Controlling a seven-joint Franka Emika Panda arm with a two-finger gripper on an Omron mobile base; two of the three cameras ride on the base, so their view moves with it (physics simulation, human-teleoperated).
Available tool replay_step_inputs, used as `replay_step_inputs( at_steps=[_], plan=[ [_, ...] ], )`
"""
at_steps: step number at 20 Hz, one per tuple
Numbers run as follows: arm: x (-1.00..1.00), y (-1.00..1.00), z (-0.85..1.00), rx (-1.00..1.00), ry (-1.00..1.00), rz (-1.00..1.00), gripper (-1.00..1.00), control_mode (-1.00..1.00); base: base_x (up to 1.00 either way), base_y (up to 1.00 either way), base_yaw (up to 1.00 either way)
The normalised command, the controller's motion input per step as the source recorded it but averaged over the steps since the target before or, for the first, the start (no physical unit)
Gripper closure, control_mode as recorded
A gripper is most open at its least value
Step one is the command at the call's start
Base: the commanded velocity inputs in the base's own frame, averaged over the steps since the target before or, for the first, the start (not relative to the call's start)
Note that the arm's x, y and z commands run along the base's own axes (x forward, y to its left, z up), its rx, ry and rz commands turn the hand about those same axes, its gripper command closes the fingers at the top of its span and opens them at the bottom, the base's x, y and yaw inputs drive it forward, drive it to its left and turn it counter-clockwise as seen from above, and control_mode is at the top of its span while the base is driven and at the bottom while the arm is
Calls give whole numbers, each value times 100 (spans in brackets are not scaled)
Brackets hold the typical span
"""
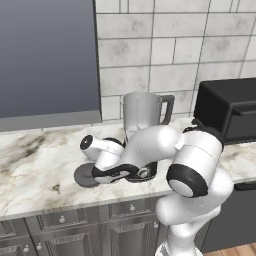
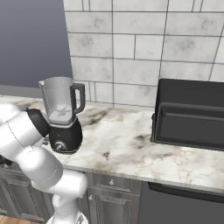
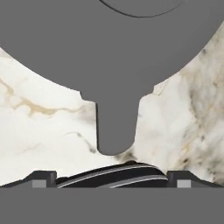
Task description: Close the lid blender by securely placing the lid on top.
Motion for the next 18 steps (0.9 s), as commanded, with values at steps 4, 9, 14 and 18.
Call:
replay_step_inputs(
  at_steps=[4,9,14,18],
  plan=[
    [20,15,-14,0,1,2,-100,-100,0,0,0],
    [14,15,-15,0,0,1,-100,-100,0,0,0],
    [5,6,-19,0,0,1,-100,-100,0,0,0],
    [6,0,-19,0,0,2,-100,-100,0,0,0]
  ],
)
